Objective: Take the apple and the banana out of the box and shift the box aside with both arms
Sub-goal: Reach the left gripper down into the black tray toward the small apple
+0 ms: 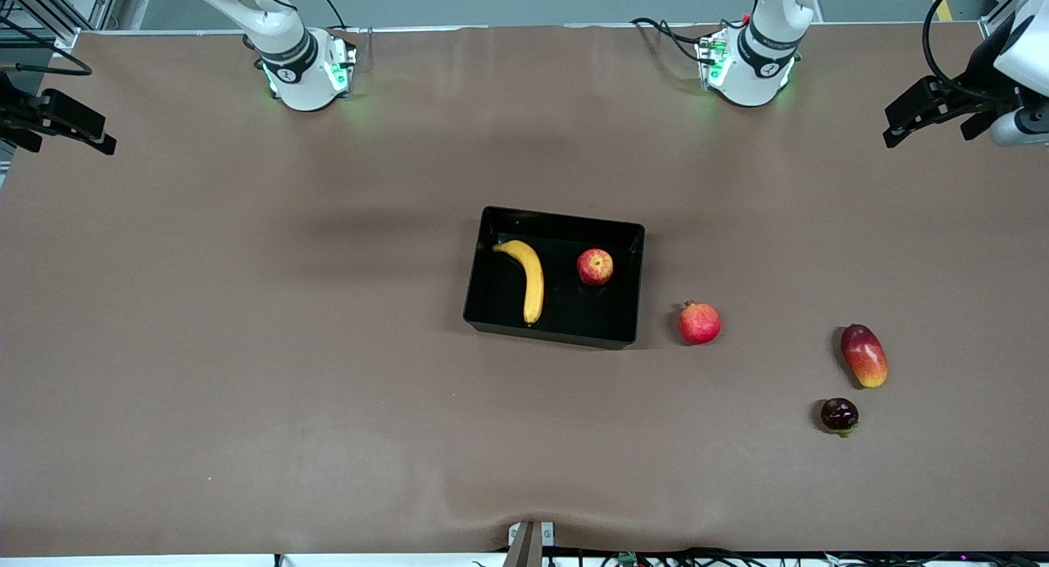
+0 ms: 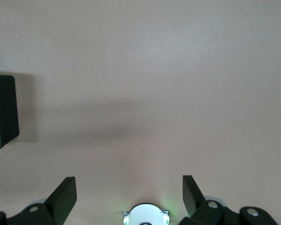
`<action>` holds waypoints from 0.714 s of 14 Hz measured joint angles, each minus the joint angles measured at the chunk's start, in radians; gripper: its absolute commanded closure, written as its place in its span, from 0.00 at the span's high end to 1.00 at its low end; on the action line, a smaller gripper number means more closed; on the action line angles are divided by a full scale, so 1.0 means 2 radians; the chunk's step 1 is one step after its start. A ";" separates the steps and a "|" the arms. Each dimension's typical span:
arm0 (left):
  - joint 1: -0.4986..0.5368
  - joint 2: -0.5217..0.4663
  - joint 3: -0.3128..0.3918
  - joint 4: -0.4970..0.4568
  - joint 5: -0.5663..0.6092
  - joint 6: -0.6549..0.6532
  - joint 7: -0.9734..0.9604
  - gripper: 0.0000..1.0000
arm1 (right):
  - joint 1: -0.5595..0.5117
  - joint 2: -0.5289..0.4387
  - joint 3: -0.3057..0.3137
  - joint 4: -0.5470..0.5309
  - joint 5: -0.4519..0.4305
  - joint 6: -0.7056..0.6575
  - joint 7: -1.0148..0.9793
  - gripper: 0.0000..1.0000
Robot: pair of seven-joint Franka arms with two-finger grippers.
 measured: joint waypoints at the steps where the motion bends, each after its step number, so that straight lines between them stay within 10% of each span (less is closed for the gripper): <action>1: 0.000 0.000 0.000 0.001 0.000 0.000 0.000 1.00 | 0.000 0.000 0.000 0.000 0.000 0.000 0.000 1.00; 10: -0.037 0.071 -0.036 0.007 0.000 0.007 -0.030 1.00 | 0.000 0.000 0.000 0.000 0.000 0.000 0.000 1.00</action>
